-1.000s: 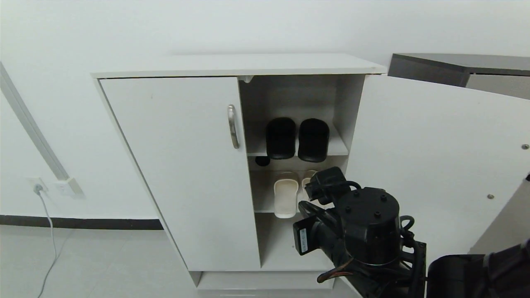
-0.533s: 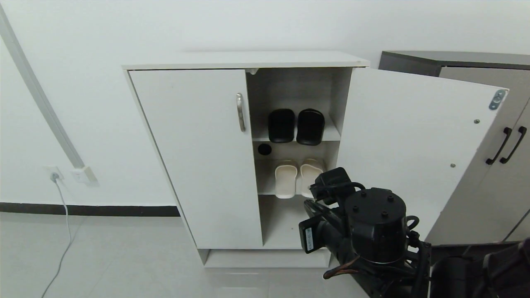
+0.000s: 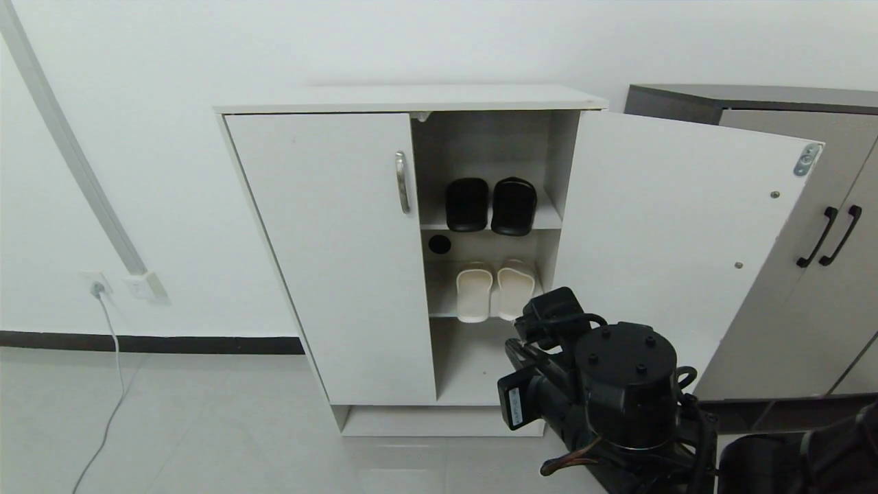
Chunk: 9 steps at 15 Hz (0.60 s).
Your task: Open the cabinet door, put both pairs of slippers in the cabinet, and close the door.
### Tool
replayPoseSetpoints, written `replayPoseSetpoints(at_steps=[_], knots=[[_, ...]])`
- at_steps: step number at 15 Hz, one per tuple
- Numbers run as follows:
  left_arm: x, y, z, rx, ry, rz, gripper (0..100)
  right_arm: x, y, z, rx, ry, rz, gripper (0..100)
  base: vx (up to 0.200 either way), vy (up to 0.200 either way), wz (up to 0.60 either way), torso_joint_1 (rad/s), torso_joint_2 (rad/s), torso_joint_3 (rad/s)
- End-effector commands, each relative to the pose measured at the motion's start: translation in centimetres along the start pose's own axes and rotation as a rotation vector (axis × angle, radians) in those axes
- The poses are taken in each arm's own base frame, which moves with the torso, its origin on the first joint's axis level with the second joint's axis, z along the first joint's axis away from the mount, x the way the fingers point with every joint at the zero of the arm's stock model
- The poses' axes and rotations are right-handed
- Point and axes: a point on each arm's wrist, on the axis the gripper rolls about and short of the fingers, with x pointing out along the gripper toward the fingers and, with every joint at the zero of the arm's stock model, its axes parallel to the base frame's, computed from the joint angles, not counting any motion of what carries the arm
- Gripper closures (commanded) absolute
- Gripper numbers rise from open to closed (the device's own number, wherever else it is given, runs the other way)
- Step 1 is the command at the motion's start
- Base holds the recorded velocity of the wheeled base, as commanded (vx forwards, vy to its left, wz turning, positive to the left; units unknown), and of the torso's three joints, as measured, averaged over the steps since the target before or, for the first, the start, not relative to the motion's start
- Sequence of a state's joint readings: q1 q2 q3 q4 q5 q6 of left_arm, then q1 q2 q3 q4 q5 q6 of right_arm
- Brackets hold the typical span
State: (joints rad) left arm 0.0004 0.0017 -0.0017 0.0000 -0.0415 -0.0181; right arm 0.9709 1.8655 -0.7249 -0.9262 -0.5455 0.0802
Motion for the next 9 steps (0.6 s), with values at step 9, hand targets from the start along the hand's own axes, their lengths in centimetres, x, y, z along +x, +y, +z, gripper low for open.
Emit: replayPoseSetpoints(at_steps=[9], knots=[[0.0, -0.01, -0.01, 0.0, 0.0, 0.0, 100, 0.06, -0.01, -0.56, -0.014, 0.017, -0.003, 100, 0.0, 0.0, 0.0, 0.0, -0.01, -0.015]])
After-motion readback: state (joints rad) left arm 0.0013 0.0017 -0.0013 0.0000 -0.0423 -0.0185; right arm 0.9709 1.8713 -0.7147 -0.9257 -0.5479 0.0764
